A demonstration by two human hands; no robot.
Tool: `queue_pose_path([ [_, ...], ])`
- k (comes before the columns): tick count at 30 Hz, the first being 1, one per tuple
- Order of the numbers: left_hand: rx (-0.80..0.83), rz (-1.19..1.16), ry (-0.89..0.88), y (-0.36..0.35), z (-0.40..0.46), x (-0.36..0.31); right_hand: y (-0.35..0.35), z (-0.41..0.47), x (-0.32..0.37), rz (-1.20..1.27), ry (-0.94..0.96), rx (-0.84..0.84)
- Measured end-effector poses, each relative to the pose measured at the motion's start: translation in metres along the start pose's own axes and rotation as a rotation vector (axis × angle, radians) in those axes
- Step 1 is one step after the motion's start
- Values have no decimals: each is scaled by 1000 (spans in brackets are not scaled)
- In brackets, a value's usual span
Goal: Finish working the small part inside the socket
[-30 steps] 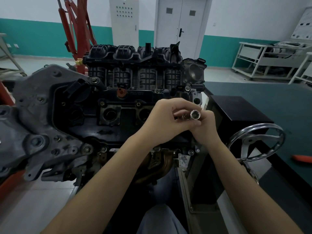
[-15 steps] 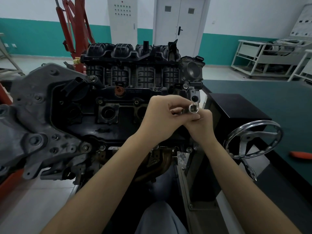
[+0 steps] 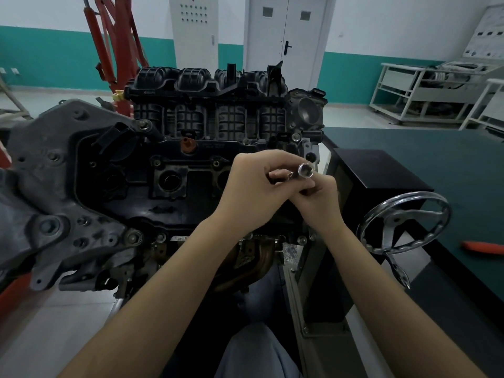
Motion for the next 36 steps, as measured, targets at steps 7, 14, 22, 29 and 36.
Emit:
queue_pose_path([
  [7, 103, -83, 40, 0, -2, 2, -1, -1, -6, 33, -53, -3],
  [14, 53, -114, 46, -1, -3, 3, 0, -1, -6, 1, 4, 19],
  [22, 27, -16, 57, -2, -2, 4, 0, -1, -7, 29, -38, -4],
  [29, 159, -44, 38, -1, -2, 3, 0, 0, -8, 47, -70, 52],
  [36, 45, 28, 39, -1, -1, -1, -1, 0, -6, 52, -69, 29],
])
Point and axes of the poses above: each hand's wrist, its own z-axis towards the middle knuckle, its own y-axis out of the back of the hand, x = y × z, the point moved 2 cm from there along z, towards the middle knuckle, and after that the axes turned 4 degrees about z, right-handed, at the moved point
